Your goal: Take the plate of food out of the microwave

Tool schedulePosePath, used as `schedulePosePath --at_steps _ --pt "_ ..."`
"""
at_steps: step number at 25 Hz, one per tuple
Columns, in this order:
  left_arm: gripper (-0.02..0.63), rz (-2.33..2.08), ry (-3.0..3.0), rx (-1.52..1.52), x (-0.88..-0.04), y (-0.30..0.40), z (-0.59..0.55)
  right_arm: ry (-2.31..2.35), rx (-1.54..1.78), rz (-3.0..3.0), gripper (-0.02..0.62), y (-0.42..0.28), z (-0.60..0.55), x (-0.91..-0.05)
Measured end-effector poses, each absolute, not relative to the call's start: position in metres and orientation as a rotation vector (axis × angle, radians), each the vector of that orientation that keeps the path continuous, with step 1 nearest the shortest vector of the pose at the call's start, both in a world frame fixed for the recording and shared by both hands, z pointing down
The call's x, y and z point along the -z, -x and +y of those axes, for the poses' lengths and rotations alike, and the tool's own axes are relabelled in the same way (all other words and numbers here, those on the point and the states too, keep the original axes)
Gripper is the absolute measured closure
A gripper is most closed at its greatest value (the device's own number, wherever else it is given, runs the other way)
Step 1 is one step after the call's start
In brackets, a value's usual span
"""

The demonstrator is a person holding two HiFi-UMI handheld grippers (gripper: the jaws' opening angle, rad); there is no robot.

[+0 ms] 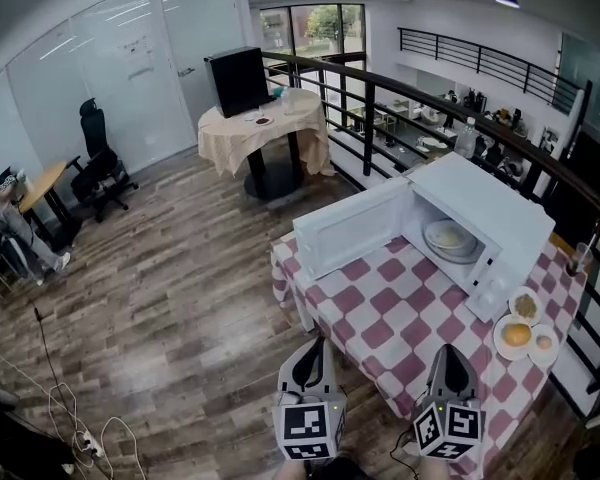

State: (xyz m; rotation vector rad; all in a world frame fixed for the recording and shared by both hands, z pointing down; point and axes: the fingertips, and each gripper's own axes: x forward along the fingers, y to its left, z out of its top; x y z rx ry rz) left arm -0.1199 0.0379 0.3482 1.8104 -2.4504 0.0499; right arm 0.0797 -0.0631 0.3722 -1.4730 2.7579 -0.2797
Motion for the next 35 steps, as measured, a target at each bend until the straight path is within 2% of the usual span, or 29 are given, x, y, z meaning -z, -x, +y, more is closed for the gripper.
schedulePosePath --at_steps 15,35 --pt "0.592 -2.372 -1.836 -0.067 -0.365 0.135 -0.029 1.526 0.339 2.746 0.604 -0.064 -0.114 -0.389" --pt "0.592 -2.067 -2.119 -0.094 -0.372 0.162 -0.203 1.806 0.355 2.584 0.604 -0.021 -0.238 -0.385"
